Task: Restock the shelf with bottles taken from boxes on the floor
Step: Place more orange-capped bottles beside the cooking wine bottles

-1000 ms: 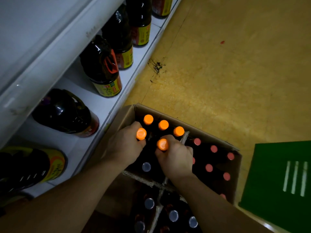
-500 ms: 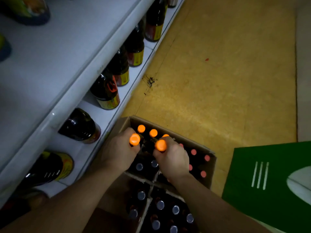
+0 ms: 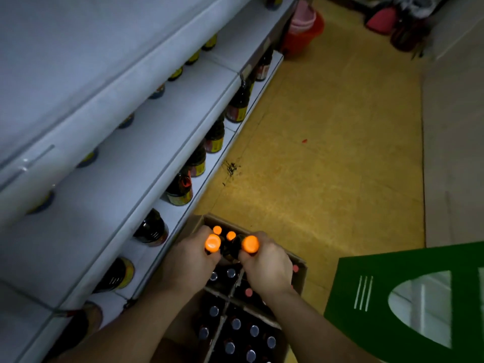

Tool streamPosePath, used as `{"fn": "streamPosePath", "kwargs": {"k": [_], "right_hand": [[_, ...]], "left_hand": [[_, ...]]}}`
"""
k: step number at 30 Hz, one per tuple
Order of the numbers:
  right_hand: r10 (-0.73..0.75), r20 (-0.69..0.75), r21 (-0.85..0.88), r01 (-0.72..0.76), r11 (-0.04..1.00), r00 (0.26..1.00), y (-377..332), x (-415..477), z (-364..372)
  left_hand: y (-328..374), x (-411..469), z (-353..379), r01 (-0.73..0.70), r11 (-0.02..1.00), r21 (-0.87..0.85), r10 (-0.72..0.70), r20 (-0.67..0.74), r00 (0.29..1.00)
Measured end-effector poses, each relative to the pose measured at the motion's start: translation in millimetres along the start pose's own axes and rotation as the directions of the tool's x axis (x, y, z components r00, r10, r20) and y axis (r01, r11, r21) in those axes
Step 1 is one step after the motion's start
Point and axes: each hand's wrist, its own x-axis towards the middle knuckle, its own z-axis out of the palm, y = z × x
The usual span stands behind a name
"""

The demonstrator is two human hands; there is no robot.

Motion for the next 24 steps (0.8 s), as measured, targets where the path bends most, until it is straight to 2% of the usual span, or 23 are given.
{"fn": "streamPosePath", "kwargs": {"k": [4,14,24], "right_hand": [[0.025,0.0,-0.019,-0.025,0.999,1.0,-18.5,-18.6,-29.2],[0.123,-0.003,-0.009,-0.123,0.992,0.992,-55.8,-72.2,-104.4],[0.135,-0.082,0.037,-0.132,0.991,0.987,-80.5,-129.9,-197.1]], "left_hand": [[27.9,-10.7,-31.3,0.006,0.999,0.037,-0.006,-0.019,1.0],[93.3,-53.3,-102.5,0.076,0.992,0.099,-0.08,0.033,0.996],[162.5,-104.1,-160.3,0.109,0.994,0.011,-0.109,0.012,0.994]]}}
